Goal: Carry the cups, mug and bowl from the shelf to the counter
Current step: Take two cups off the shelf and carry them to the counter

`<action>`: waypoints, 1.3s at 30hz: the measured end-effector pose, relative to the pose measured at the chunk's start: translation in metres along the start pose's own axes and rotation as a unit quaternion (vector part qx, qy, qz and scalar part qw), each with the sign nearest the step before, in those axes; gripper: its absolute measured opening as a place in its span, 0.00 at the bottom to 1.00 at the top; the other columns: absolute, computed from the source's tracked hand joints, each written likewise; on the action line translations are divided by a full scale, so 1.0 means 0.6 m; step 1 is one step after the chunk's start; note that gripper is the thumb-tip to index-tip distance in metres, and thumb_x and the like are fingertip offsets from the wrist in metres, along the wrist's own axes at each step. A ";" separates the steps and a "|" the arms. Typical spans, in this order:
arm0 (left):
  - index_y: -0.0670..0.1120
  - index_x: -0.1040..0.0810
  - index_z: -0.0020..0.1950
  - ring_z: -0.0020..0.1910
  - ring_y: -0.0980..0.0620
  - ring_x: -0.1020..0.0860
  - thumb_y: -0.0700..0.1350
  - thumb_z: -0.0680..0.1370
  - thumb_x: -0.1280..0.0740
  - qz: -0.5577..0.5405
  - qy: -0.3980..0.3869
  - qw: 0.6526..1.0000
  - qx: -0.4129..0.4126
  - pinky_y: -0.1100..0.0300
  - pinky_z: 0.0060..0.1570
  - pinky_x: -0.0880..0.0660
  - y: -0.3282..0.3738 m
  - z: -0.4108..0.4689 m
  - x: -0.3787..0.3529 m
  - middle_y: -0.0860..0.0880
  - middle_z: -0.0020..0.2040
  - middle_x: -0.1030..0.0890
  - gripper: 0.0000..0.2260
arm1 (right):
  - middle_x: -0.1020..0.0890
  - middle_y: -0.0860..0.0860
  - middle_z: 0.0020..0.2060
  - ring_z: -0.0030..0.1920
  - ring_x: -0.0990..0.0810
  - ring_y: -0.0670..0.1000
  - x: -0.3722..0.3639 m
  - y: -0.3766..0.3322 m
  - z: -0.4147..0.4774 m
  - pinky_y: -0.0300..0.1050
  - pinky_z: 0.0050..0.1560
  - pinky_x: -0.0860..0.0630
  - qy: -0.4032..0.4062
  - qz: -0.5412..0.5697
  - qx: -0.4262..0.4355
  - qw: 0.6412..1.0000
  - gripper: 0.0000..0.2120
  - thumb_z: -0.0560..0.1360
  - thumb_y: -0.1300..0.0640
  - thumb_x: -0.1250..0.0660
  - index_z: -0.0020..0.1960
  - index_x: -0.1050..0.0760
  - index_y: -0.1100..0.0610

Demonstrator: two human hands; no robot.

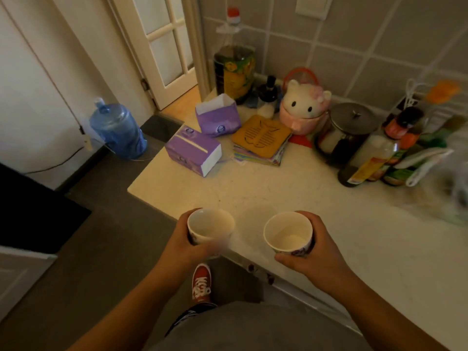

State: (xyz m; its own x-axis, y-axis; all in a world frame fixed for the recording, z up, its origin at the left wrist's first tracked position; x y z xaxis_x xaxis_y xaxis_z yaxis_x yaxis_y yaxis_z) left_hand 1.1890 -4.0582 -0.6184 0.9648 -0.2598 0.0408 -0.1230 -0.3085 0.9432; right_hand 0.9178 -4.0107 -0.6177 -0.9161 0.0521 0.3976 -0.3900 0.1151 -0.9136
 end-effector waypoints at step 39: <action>0.55 0.33 0.67 0.59 0.53 0.26 0.51 0.60 0.18 0.242 -0.106 0.955 -0.137 0.55 0.57 0.27 0.000 0.346 -0.162 0.54 0.61 0.25 0.40 | 0.27 0.34 0.51 0.50 0.24 0.42 0.120 0.065 0.015 0.38 0.43 0.26 0.256 -0.100 -0.212 0.938 0.43 0.54 0.45 0.17 0.62 0.39 0.39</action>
State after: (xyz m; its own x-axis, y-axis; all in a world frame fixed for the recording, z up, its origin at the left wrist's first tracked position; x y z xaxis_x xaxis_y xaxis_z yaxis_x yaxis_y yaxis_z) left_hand 1.0468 -4.2232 -0.6908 0.7378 -0.5001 0.4533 -0.4488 0.1380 0.8829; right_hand 0.8360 -4.0116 -0.6256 -0.6220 0.4442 0.6448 -0.3766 0.5523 -0.7437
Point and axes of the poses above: each hand's wrist, its own z-axis towards the middle knuckle, its own x-axis out of the back of the hand, y = z × x, the point moved 4 cm from there along z, towards the middle knuckle
